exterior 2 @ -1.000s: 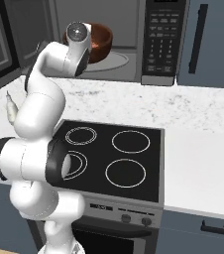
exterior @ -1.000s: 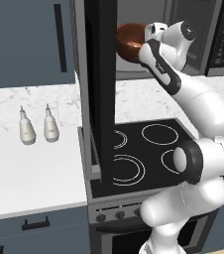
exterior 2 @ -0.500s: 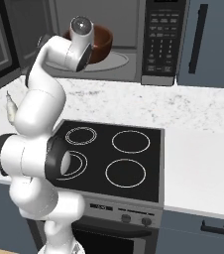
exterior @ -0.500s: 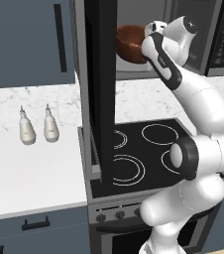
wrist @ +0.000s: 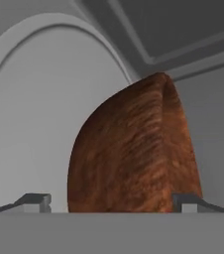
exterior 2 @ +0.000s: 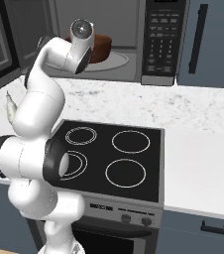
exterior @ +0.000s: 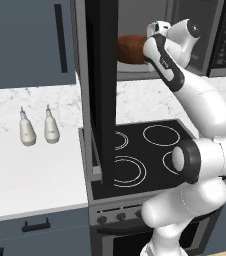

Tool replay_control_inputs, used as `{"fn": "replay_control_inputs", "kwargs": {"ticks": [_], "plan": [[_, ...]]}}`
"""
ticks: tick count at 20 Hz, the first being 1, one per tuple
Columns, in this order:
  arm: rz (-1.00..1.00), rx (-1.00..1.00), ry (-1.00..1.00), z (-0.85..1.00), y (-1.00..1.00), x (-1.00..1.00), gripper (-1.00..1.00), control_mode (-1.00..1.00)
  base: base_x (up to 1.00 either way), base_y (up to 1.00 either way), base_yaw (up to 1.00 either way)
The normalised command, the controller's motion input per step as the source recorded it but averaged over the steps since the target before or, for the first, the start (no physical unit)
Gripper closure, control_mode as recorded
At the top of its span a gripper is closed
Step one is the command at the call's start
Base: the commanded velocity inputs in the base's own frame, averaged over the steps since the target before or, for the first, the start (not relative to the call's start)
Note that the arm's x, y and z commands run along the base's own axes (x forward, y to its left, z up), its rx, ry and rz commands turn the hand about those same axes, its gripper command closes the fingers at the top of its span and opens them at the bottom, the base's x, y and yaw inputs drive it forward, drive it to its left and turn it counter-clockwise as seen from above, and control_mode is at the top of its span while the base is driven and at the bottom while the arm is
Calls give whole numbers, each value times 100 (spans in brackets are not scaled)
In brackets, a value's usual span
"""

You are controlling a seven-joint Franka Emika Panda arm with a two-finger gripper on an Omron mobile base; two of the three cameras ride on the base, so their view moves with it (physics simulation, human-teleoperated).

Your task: Open the microwave, place the bowl with waffle inside the microwave, then close the microwave door and turn it on.

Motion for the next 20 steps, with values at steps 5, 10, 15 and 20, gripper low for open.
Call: {"fn": "replay_control_inputs", "kwargs": {"ticks": [5,10,15,20], "plan": [[0,0,-19,8,0,-12,-100,-100,0,0,0],[0,0,-15,20,-11,-65,-100,-100,0,0,0],[-1,0,-3,42,-19,-93,-100,-100,0,0,0],[-6,0,7,2,-8,-100,-100,-100,0,0,0]]}}
